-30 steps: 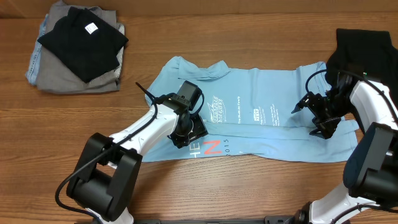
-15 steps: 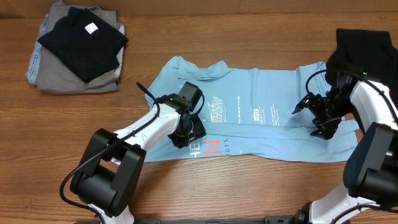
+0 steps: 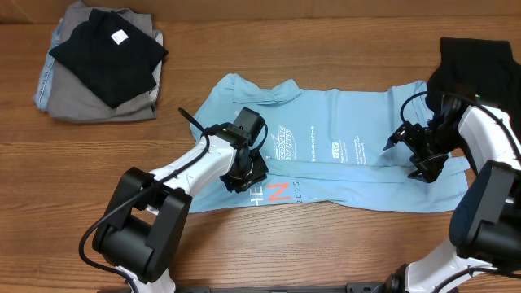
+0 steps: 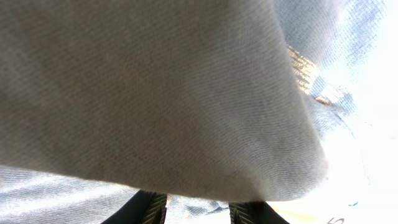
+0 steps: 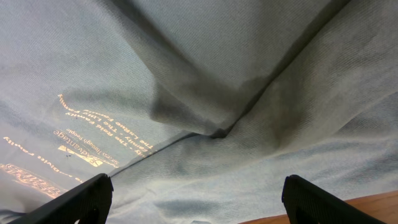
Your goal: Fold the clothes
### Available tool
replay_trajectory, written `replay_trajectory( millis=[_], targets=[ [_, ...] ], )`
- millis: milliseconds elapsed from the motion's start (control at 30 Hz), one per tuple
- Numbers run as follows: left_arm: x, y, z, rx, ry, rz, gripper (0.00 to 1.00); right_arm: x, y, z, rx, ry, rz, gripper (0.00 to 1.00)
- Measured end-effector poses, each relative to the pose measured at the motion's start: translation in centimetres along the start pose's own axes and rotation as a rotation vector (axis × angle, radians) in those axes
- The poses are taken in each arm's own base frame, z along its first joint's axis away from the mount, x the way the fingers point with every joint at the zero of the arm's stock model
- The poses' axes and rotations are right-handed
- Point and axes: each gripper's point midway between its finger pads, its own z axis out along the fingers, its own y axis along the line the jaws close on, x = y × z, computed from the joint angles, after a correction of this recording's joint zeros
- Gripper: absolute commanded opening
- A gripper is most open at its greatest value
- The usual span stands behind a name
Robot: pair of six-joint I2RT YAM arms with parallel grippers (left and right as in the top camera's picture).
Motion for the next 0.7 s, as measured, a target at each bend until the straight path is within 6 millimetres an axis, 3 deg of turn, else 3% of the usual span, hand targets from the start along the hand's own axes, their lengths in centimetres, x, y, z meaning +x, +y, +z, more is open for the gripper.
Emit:
replay_trajectory(
  millis=[300,533,700],
  targets=[
    [0.21,0.29,0.0,-0.012,0.009,-0.003,0.36,-0.01,0.0,0.0,0.0,0.0,0.0,0.91],
    [0.25,0.48,-0.01,-0.02,0.009,-0.002,0.27,0.01,0.0,0.0,0.0,0.0,0.0,0.92],
    [0.33,0.57,-0.1,-0.031,0.017,0.005,0.27,0.01,0.0,0.0,0.0,0.0,0.0,0.92]
  ],
)
